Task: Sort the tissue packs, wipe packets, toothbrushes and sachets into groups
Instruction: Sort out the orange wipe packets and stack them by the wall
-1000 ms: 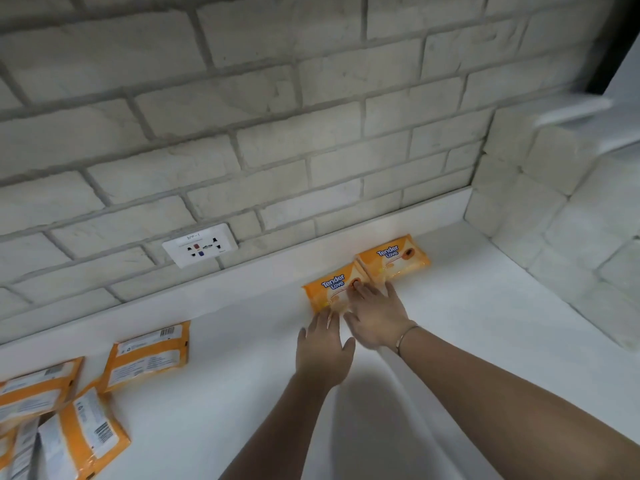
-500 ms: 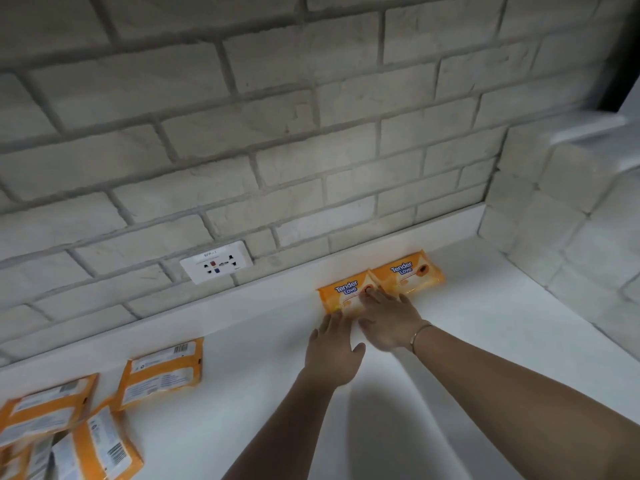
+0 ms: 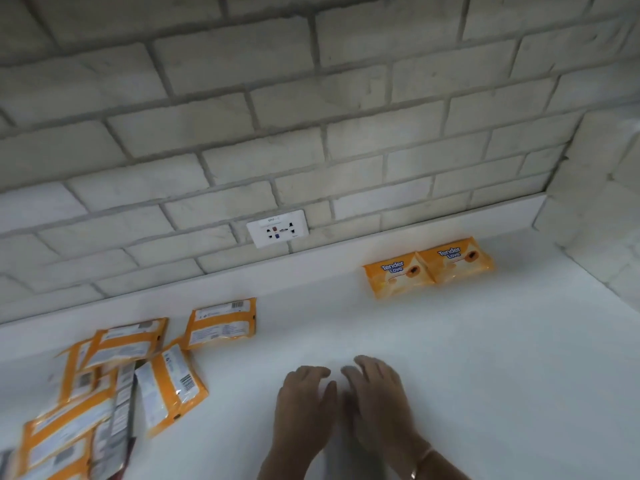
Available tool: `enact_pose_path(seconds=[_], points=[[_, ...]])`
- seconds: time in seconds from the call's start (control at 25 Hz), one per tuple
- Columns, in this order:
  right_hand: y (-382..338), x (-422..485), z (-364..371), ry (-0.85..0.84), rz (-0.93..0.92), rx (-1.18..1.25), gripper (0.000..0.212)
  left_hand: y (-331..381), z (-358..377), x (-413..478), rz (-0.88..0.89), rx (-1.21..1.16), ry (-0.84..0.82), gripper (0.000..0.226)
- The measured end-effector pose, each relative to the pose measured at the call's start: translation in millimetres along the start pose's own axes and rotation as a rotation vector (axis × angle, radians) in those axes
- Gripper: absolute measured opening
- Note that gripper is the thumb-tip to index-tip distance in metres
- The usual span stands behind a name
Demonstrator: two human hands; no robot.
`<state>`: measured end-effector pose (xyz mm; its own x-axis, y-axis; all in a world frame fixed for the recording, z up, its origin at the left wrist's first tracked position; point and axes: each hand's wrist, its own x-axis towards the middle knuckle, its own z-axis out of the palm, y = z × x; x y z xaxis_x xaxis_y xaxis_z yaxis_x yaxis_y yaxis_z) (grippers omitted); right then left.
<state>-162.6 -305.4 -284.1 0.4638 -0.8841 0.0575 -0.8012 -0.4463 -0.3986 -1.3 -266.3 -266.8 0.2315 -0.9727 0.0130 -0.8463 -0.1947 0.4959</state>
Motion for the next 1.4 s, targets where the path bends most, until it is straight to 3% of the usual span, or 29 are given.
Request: enact_pose_path(seconds=[0.16,0.36,0.44,0.52,0.6,0.68,0.88,1.08,1.16,1.28,1.4], points=[[-34.1,-29.1,29.9,0.041,-0.035,-0.104,0.052,-48.3,-28.9,-26.8,-0.133,0.031,0.114,0.023],[-60.6,-19.6,31.7,0.057,0.064,-0.176,0.041,-94.2,-89.4,-37.3,-0.399,-0.021,0.368,0.019],[-71.2,-13.4,37.5,0.073,0.072,-0.196,0.041,-117.7,-109.0,-24.6,-0.445,0.041,0.481,0.03],[-72.0,-9.8,42.9,0.103,0.079,-0.211,0.042,-145.7,-108.1,-11.6,-0.506,0.198,0.431,0.053],[-72.1,-8.8,46.7,0.13,0.079,-0.22,0.041,-170.7,-92.0,-6.1,-0.516,0.364,0.209,0.069],[-75.1,-7.2,48.5,0.152,0.071,-0.206,0.04,-177.4,-76.6,-7.0,-0.55,0.325,0.143,0.074],[-76.4,-3.1,49.9,0.192,0.078,-0.176,0.037,-143.7,-67.8,-27.8,-0.556,0.275,0.222,0.065],[-73.7,-3.6,48.0,0.156,0.092,-0.141,0.038,-115.9,-68.0,-64.0,-0.414,0.271,0.137,0.052],[-71.5,-4.1,47.5,0.152,0.123,-0.099,0.039,-103.1,-77.7,-73.2,-0.373,0.06,0.148,0.047],[-70.3,-8.2,41.4,0.153,0.143,0.016,0.038,-74.8,-104.8,-82.4,-0.493,-0.7,0.194,0.029],[-61.4,-11.2,39.0,0.135,0.088,0.125,0.04,-42.2,-131.6,-83.5,-0.614,-1.548,-0.072,0.035]])
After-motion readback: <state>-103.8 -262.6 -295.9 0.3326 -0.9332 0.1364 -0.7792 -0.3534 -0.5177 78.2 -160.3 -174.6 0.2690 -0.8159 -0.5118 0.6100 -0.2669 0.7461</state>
